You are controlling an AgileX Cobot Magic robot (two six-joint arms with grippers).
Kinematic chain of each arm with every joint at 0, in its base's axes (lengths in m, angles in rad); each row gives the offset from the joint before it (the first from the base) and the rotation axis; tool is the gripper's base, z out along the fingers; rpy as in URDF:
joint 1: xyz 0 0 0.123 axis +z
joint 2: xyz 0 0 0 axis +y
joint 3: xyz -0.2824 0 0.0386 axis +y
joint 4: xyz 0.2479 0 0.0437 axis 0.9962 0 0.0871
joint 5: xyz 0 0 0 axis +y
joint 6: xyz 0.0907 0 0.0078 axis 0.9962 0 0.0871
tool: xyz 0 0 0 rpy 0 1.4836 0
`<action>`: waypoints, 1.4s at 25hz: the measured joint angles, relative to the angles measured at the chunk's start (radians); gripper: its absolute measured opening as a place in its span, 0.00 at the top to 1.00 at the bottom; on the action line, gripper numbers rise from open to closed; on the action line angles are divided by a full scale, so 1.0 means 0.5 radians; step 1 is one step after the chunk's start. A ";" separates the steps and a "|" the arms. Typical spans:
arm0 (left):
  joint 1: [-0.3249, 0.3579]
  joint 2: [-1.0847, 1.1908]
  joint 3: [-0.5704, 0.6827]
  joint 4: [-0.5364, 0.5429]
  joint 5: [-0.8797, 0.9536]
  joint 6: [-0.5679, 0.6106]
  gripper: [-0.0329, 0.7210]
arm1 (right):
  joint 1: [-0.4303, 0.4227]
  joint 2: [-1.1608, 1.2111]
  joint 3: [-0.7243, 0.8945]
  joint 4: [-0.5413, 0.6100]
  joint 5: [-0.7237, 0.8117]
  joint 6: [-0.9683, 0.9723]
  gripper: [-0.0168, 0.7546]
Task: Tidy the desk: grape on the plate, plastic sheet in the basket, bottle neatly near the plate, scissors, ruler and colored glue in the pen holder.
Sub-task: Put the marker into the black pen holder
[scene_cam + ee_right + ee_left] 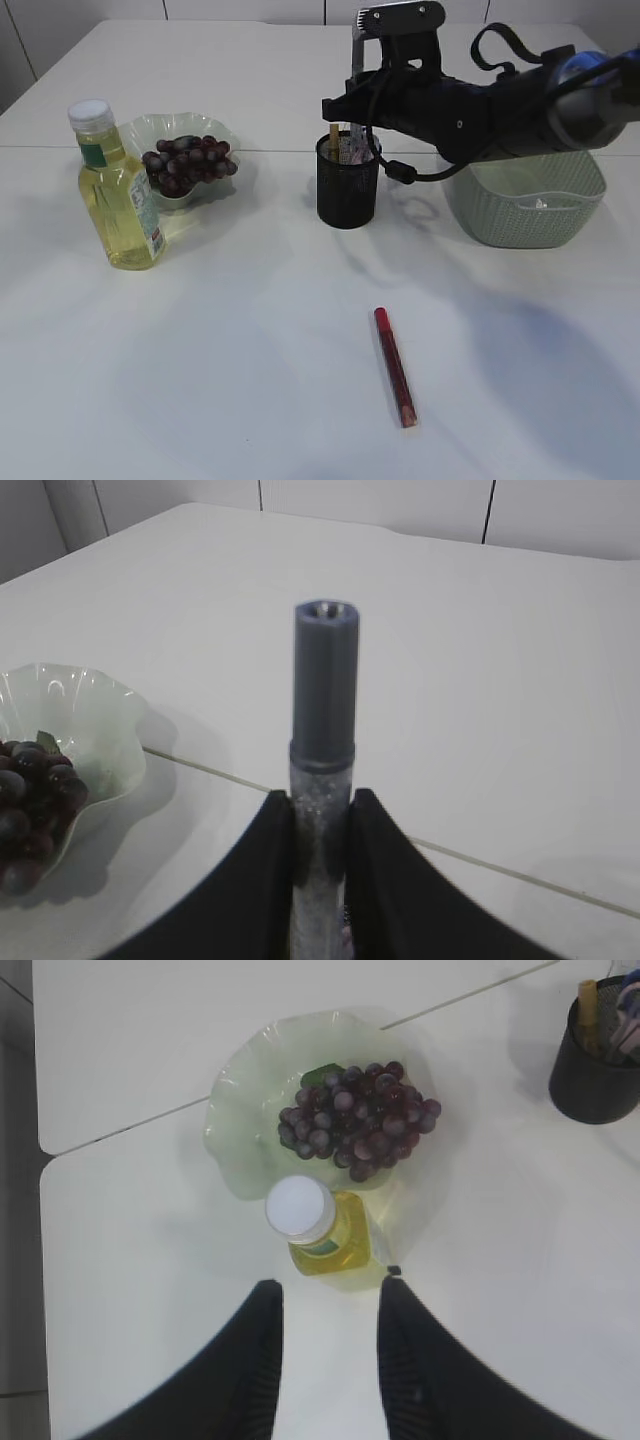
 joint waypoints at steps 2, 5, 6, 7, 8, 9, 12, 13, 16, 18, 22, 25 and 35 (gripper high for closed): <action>0.000 0.000 0.000 0.000 -0.007 0.000 0.64 | 0.005 0.010 -0.008 0.000 0.000 0.027 0.78; 0.000 0.000 0.000 0.001 -0.013 0.000 0.64 | 0.025 0.014 -0.012 0.000 0.000 0.041 0.78; 0.000 0.000 0.000 0.001 -0.016 0.000 0.64 | 0.031 0.014 -0.012 -0.001 0.000 0.043 0.78; 0.000 0.000 0.000 0.001 -0.016 0.000 0.64 | 0.042 0.014 -0.012 -0.015 0.000 0.046 0.78; 0.000 0.000 0.000 0.001 -0.016 0.000 0.64 | 0.052 0.014 -0.012 -0.024 0.000 0.046 0.78; 0.000 0.000 0.000 0.004 -0.016 0.000 0.64 | 0.056 0.014 -0.012 -0.033 0.000 0.048 0.78; 0.000 0.000 0.000 0.004 -0.016 0.000 0.64 | 0.064 0.031 -0.017 -0.042 0.005 0.051 0.78; 0.000 0.000 0.000 0.004 -0.016 0.000 0.64 | 0.064 0.036 -0.017 -0.042 0.009 0.051 0.78; 0.000 0.000 0.000 0.004 -0.016 0.000 0.64 | 0.064 0.036 -0.017 -0.047 0.015 0.051 0.77; 0.000 0.000 0.000 0.004 -0.016 0.000 0.64 | 0.064 0.036 -0.017 -0.051 0.015 0.051 0.77; 0.000 0.000 0.000 0.004 -0.016 0.000 0.64 | 0.064 0.036 -0.017 -0.051 0.015 0.051 0.68; 0.000 0.003 0.000 0.004 -0.016 0.000 0.64 | 0.064 0.036 -0.017 -0.051 0.015 0.056 0.56; 0.000 0.003 0.000 0.004 -0.016 0.000 0.64 | 0.064 -0.018 -0.113 -0.053 0.452 0.124 0.46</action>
